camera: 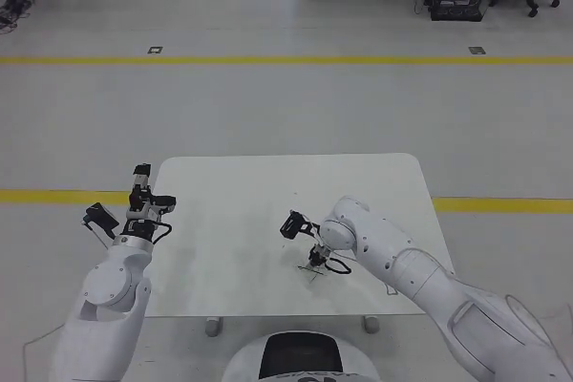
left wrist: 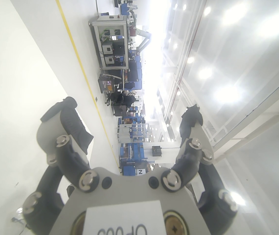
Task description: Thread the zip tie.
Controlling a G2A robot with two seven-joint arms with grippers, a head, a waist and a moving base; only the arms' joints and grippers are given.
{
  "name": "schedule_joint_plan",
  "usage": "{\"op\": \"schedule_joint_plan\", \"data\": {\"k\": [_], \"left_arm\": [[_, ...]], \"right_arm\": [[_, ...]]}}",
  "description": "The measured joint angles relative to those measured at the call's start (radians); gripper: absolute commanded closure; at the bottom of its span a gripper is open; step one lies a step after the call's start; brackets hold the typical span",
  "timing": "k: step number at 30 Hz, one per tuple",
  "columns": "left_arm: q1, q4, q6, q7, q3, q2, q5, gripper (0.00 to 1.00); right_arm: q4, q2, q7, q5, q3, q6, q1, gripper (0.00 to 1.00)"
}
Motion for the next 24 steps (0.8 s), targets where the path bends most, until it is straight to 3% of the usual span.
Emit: {"op": "schedule_joint_plan", "data": {"k": [13,24], "left_arm": [[0.0,0.0,0.0,0.0,0.0,0.0,0.0,0.0],[0.0,0.0,0.0,0.0,0.0,0.0,0.0,0.0]], "right_arm": [[0.001,-0.001,-0.028,0.022,-0.009,-0.045,-0.004,0.0],[-0.035,0.018,-0.007,0.115,-0.079,-0.05,0.03,0.0]]}}
